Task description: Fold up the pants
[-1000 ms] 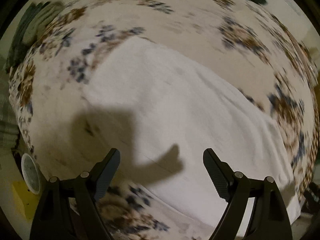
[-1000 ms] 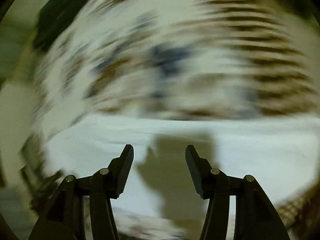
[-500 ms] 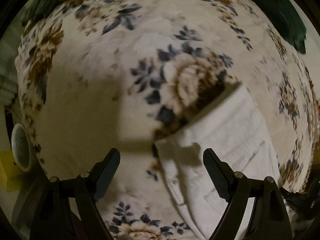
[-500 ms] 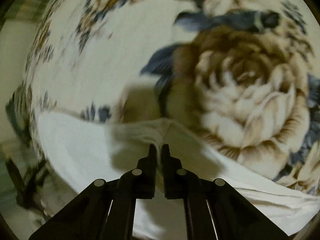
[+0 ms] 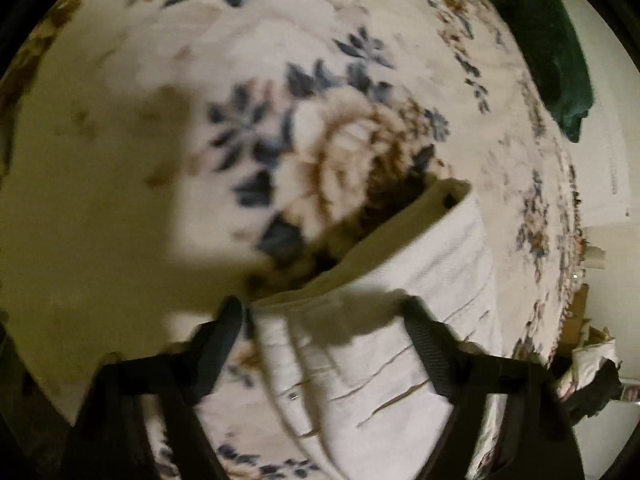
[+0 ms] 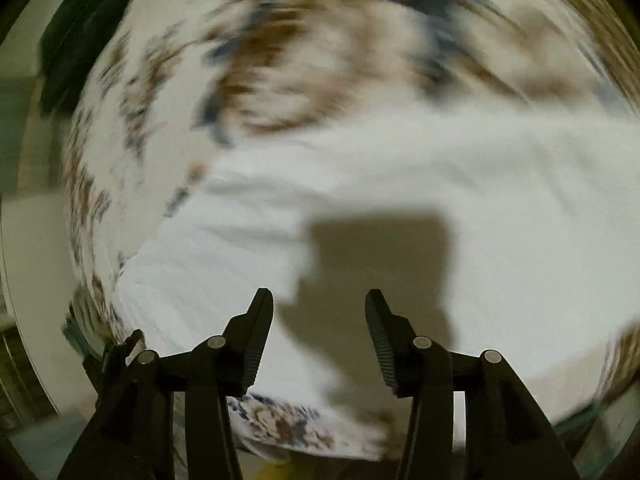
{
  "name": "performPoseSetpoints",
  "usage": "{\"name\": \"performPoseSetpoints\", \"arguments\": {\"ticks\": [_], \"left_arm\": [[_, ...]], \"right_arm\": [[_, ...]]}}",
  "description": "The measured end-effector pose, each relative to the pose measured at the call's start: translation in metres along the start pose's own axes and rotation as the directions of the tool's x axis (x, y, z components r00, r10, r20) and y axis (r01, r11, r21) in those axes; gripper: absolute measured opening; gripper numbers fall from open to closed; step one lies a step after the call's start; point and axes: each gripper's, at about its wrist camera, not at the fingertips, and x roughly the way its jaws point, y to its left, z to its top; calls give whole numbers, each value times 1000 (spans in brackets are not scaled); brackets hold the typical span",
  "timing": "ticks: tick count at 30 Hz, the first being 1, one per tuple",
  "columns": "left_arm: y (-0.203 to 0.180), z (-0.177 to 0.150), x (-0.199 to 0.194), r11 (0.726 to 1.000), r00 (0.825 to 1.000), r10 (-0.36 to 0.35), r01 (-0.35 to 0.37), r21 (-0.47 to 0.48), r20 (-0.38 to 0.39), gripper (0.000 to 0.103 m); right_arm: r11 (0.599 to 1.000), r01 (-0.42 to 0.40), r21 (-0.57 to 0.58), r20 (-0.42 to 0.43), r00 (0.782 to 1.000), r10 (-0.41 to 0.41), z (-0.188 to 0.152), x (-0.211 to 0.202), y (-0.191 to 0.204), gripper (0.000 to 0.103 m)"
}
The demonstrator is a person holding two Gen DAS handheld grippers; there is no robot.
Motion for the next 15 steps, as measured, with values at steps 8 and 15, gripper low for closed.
{"name": "performPoseSetpoints", "arguments": {"ticks": [8, 15], "left_arm": [[-8, -12, -25, 995, 997, 7, -15, 100, 80, 16], [-12, -9, -39, 993, 998, 7, -14, 118, 64, 15]], "right_arm": [[955, -4, 296, -30, 999, 13, -80, 10, -105, 51], [917, -52, 395, 84, 996, 20, -93, 28, -122, 7]]}}
